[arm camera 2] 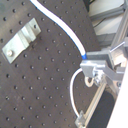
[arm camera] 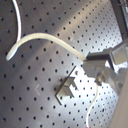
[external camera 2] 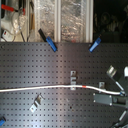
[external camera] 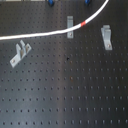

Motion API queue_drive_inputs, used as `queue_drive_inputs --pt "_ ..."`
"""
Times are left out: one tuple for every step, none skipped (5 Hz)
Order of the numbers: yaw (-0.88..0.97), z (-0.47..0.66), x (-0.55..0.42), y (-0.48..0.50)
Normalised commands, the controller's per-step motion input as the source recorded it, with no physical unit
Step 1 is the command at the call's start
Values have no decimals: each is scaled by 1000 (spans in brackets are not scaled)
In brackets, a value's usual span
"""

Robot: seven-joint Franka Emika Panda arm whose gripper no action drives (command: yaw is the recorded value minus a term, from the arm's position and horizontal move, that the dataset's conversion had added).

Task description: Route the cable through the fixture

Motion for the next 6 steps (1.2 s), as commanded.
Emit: queue_drive_inputs --pt "0 93 -60 147" --pt "306 864 -701 -276" --pt "0 0 -29 -1" --pt "89 -21 -164 318" --pt "80 57 -320 344" --pt "0 -5 -188 370"
